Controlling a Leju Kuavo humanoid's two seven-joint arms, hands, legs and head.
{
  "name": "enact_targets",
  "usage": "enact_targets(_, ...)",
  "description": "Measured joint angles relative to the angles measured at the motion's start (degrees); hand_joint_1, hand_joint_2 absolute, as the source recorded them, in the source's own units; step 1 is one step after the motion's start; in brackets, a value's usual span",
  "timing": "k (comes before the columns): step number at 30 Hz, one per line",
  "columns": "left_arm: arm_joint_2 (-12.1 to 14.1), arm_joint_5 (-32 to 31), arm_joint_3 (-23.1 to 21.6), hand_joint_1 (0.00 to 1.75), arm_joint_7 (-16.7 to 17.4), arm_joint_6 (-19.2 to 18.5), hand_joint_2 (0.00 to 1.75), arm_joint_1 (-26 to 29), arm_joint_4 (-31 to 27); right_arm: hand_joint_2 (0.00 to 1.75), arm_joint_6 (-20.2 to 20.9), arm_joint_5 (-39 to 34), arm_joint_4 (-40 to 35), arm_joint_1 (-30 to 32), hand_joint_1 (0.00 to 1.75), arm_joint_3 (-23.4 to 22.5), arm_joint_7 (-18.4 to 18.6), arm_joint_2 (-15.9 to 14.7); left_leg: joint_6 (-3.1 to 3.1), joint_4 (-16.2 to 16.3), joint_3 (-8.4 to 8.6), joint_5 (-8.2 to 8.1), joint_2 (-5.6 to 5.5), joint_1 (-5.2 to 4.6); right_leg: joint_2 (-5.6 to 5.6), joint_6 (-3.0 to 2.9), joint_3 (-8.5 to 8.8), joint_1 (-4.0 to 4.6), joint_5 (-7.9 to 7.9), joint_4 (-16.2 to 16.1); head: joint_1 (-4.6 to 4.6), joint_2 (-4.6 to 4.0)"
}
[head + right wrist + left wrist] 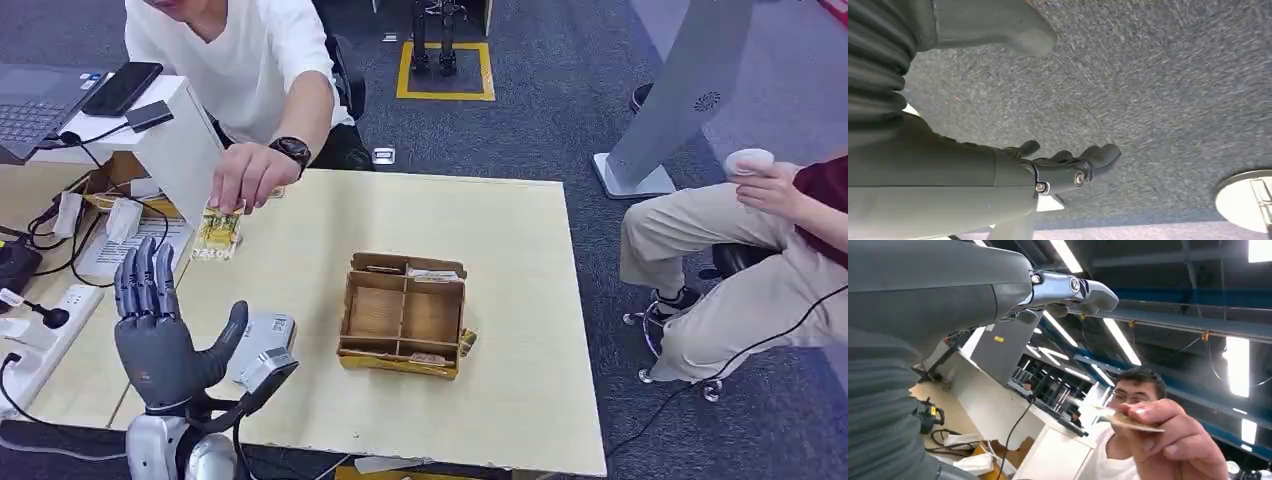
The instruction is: Pass the card to the sensor for recognition and then transmit it.
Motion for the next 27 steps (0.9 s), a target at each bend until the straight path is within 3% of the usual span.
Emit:
enact_targets(9, 0.1, -3.7, 0.4, 0.00, 2.2, 0.0, 1.75, -2.9, 2.3, 1.75, 0.0, 0.2, 0.0, -0.8, 0.00, 1.7, 0.9, -0.3, 0.00, 0.0, 0.00, 0.00, 0.02, 0.00, 0.02, 0.00, -0.01, 0.00, 0.00, 0.0, -0.02, 0.00)
enact_targets(10, 0.1, -4.2, 0.4, 0.56, 2.6, 0.0, 1.75, -3.5, 2.8, 1.75, 0.0, 0.2, 0.0, -0.9, 0.00, 1.9, 1.0, -0.3, 0.00, 0.0, 0.00, 0.00, 0.01, 0.00, 0.00, 0.00, -0.01, 0.00, 0.00, 0.0, 0.00, 0.00)
enact_targets(11, 0.1, -4.4, 0.4, 1.75, 3.1, 0.0, 1.75, -4.1, 3.3, 1.75, 0.0, 0.3, 0.0, -1.1, 0.00, 2.2, 1.2, -0.3, 0.00, 0.0, 0.00, 0.00, 0.01, 0.00, 0.00, 0.00, 0.01, 0.00, 0.00, 0.0, -0.02, 0.00)
enact_targets(20, 0.1, -5.3, 0.4, 1.75, 4.7, 0.0, 1.75, -6.4, 6.0, 1.75, 0.0, 0.5, 0.0, -1.2, 0.00, 2.6, 1.2, -0.5, -0.01, 0.0, -0.01, -0.01, 0.03, 0.00, 0.04, -0.01, -0.02, 0.00, 0.01, 0.0, -0.02, 0.00)
enact_targets(27, 0.1, -4.8, 0.4, 1.75, 4.2, 0.0, 1.75, -7.0, 6.1, 1.75, 0.0, 0.0, 0.0, -1.2, 0.00, 2.7, 0.9, -0.5, -0.03, 0.0, -0.02, -0.02, 0.03, 0.00, 0.05, -0.01, -0.03, 0.00, 0.00, 0.0, 0.00, 0.02)
